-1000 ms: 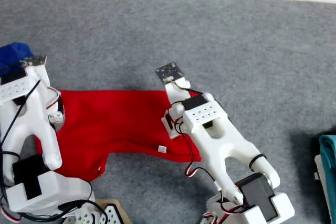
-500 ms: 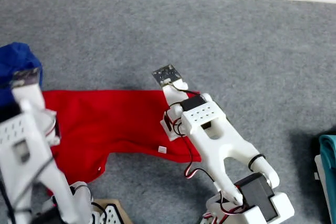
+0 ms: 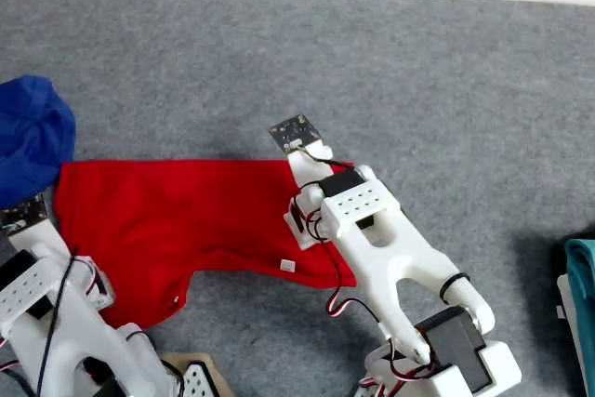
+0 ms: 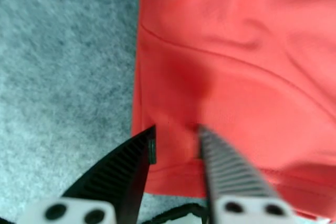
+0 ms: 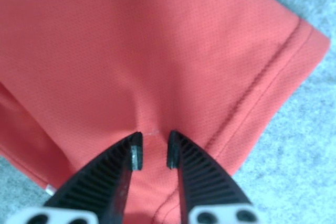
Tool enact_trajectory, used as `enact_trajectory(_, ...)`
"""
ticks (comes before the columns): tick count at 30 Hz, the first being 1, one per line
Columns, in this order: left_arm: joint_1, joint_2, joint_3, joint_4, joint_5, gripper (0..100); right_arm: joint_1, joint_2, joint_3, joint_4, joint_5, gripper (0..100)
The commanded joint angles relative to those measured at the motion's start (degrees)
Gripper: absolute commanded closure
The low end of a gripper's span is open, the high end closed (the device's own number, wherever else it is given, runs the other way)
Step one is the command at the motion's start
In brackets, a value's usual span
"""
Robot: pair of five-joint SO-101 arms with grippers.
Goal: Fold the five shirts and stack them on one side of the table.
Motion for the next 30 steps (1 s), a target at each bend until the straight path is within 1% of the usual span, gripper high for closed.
enact_trajectory(1, -4.2, -1.3, -1.5, 1.7, 0.0, 66, -0.8, -0.6, -2.5, 0.4, 0.7, 90.1)
enact_trajectory(3, -7.1, -1.3, -2.6, 1.7, 0.0, 65, -0.8, -0.6, -2.5, 0.3, 0.7, 90.1)
enact_trajectory(7, -12.1, -1.3, -2.9, 1.7, -0.5, 67, -0.8, -0.5, -2.6, 0.2, 0.7, 90.1)
enact_trajectory(10, -15.4, -1.3, -2.8, 2.3, -4.1, 68, -0.8, -0.5, -2.6, 0.2, 0.7, 90.1)
enact_trajectory(12, -16.6, -1.2, -2.8, 2.5, -5.3, 68, -0.8, -0.5, -2.6, 0.2, 0.7, 90.1)
enact_trajectory(17, -13.8, -0.9, 1.3, -0.6, -5.5, 68, -0.8, -0.5, -2.6, 0.2, 0.7, 90.1)
enact_trajectory(20, -11.4, -1.1, 5.6, -5.1, -5.3, 68, -0.7, -0.5, -2.6, 0.2, 0.7, 90.1)
enact_trajectory(23, -11.0, -1.1, 8.1, -8.7, -5.3, 68, -0.6, -0.5, -2.6, 0.2, 0.7, 90.1)
enact_trajectory(26, -11.1, -1.1, 9.5, -10.6, -5.2, 69, -0.6, -0.5, -2.6, 0.2, 0.7, 90.1)
enact_trajectory(28, -11.0, -1.1, 9.6, -11.1, -3.8, 75, -0.6, -0.5, -2.6, 0.2, 0.7, 90.1)
enact_trajectory(30, -10.9, -1.2, 9.5, -11.1, -3.4, 85, -0.7, -0.5, -2.6, 0.2, 0.7, 90.1)
